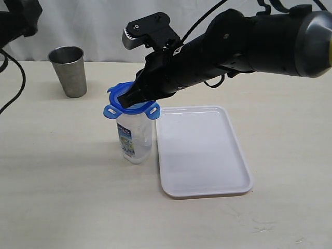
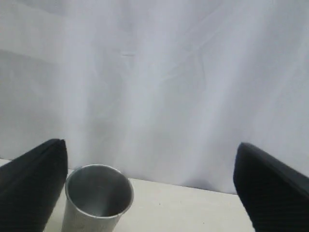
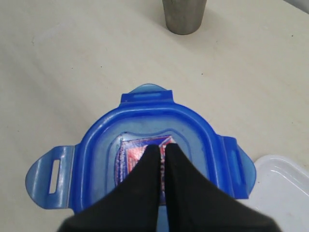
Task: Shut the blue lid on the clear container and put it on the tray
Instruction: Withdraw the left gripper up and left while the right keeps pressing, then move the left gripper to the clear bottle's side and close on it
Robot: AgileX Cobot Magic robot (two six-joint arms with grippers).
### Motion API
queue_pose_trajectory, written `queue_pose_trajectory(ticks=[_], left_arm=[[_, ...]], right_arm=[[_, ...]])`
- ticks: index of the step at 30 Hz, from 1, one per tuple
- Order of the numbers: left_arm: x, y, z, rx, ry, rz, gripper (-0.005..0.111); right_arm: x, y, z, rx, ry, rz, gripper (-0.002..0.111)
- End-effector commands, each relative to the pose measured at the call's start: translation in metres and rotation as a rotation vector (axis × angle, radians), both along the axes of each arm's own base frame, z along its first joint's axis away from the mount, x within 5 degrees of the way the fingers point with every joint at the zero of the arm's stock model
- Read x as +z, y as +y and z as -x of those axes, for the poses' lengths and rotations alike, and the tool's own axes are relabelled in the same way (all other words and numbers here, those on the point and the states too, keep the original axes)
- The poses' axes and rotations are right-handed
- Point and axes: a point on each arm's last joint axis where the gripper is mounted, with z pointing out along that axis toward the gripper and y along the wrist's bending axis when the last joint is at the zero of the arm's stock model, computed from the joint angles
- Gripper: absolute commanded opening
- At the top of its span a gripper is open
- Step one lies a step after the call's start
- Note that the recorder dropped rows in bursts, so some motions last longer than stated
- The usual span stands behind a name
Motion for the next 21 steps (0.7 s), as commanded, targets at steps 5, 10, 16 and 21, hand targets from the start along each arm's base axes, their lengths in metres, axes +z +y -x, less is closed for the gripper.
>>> queue_pose_trajectory(ticks=[5, 10, 16, 21], left_arm=[[-0.056, 0.006, 0.035, 0.016, 0.062, -0.132, 0.093], [-0.094, -0.003, 0.069, -0.140, -0.010, -0.341, 0.093], [-0.141, -0.023, 0.067, -0.433, 0.089, -0.490, 0.093], [-0.156, -0.040, 0.054, -0.601, -0.040, -0.445, 0.093]], right_arm=[[-0.002, -0.002, 0.003, 0.020, 0.010, 0.024, 0.005], [-0.002, -0.002, 0.003, 0.021, 0.012, 0.025, 0.005], [-0.002, -0.002, 0.003, 0.016, 0.016, 0.021, 0.005], [-0.002, -0.002, 0.003, 0.011, 0.020, 0.018, 0.005]])
